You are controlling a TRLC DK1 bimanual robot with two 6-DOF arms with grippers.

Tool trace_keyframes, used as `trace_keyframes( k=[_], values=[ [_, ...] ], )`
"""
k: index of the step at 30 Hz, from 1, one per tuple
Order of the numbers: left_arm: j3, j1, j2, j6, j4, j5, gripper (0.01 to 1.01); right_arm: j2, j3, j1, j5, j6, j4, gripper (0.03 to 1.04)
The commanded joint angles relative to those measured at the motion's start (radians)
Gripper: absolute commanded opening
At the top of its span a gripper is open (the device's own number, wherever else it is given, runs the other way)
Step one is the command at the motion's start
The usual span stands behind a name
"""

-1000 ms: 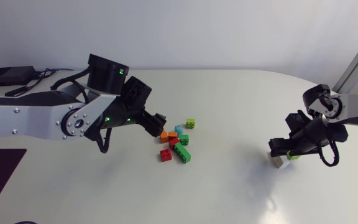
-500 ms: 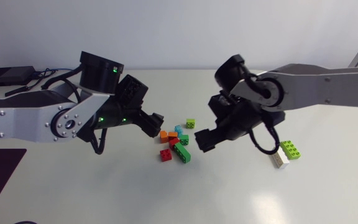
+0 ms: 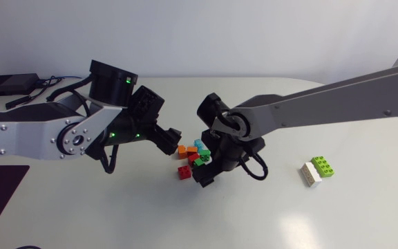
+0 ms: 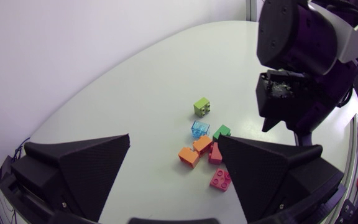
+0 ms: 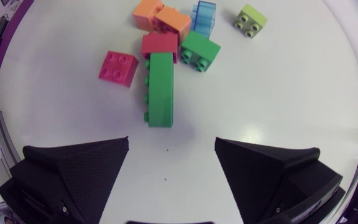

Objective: Sort duplo bricks by size, large to the right and small to the left

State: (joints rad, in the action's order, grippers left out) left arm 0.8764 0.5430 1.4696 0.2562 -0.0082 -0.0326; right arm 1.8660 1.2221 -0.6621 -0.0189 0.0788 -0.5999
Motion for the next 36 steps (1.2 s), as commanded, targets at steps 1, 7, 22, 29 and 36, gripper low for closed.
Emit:
trace_keyframes(
  k=[1, 7, 22, 29, 36],
  values=[
    [-0.02, -0.009, -0.003, -0.011, -0.001, 0.005, 0.987, 0.05, 0.071, -0.016, 0.01, 0.006, -0.006, 1.0],
    [-0.03, -0.029, 0.001, -0.008, -0.001, 0.01, 0.987, 0.131, 0.132, -0.019, 0.016, -0.001, -0.029, 0.96],
    [-0.034, -0.034, 0.011, -0.009, 0.011, 0.017, 0.987, 0.13, 0.113, 0.007, 0.057, 0.01, 0.014, 0.33],
    [-0.036, -0.031, 0.011, -0.012, 0.013, 0.017, 0.987, 0.058, 0.034, 0.062, 0.06, 0.006, 0.034, 0.05],
    [-0.042, -0.031, 0.001, -0.014, 0.013, 0.017, 0.987, -0.125, -0.098, 0.249, 0.048, -0.067, 0.034, 0.05]
  ],
)
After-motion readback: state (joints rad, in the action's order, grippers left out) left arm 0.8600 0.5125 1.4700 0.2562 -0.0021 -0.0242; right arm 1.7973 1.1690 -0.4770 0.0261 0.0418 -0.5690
